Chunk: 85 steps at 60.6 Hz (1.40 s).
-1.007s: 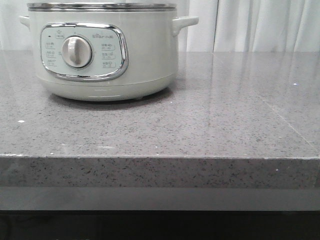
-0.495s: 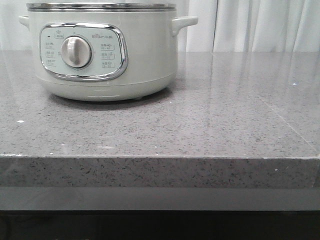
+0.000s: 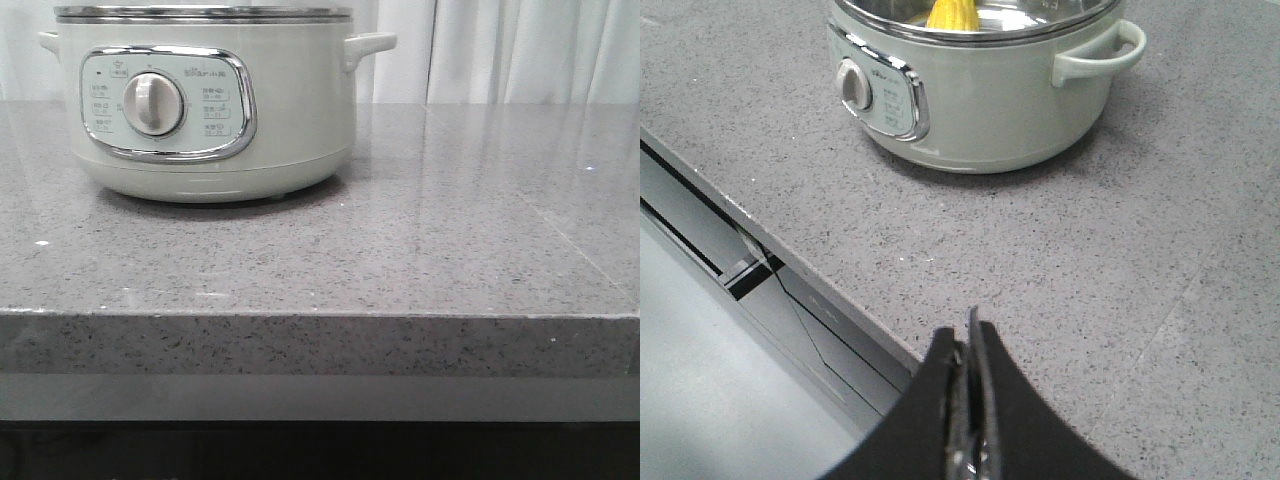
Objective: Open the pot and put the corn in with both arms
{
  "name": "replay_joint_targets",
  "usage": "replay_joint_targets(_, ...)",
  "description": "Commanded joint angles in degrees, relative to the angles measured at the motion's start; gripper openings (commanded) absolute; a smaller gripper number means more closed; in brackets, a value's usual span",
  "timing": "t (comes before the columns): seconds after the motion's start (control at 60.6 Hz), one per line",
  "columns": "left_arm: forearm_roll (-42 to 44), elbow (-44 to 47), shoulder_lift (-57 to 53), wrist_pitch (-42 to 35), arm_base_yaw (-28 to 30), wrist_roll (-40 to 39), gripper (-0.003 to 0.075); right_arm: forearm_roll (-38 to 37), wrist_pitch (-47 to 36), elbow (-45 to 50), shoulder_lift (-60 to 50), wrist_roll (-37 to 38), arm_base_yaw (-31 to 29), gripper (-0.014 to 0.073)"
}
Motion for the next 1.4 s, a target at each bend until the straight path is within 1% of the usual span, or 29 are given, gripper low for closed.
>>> replay_joint_targets(0.0, 0.36, 0.65, -0.8, -4.89, 0.18, -0.83, -0.002, 0.07, -4.0, -1.42, 0.02, -0.61, -0.25, -0.0069)
replay_joint_targets(0.891, 0.36, 0.65, -0.8, -4.89, 0.18, -0.83, -0.002, -0.01, -4.83, -0.74, -0.9, -0.61, -0.25, -0.0069)
replay_joint_targets(0.957, 0.36, 0.65, -0.8, -4.89, 0.18, -0.83, -0.002, -2.26, -7.31, 1.3, -2.57, -0.78, -2.2, -0.0069)
replay_joint_targets(0.99, 0.36, 0.65, -0.8, -4.89, 0.18, -0.83, -0.002, -2.47, -10.26, 3.5, -4.38, -0.78, -4.61, -0.0069)
replay_joint_targets(1.172, 0.36, 0.65, -0.8, -4.89, 0.18, -0.83, -0.002, -2.88, -25.98, 18.78, -15.45, -0.78, -15.41, -0.0069)
replay_joint_targets(1.288, 0.36, 0.65, -0.8, -4.89, 0.18, -0.83, -0.002, -2.88, -34.1, 27.36, -22.46, -0.78, -21.62, -0.0069)
replay_joint_targets(1.387, 0.36, 0.65, -0.8, -4.89, 0.18, -0.83, -0.002, -2.88, -38.51, 33.9, -26.85, -0.78, -25.49, -0.0069)
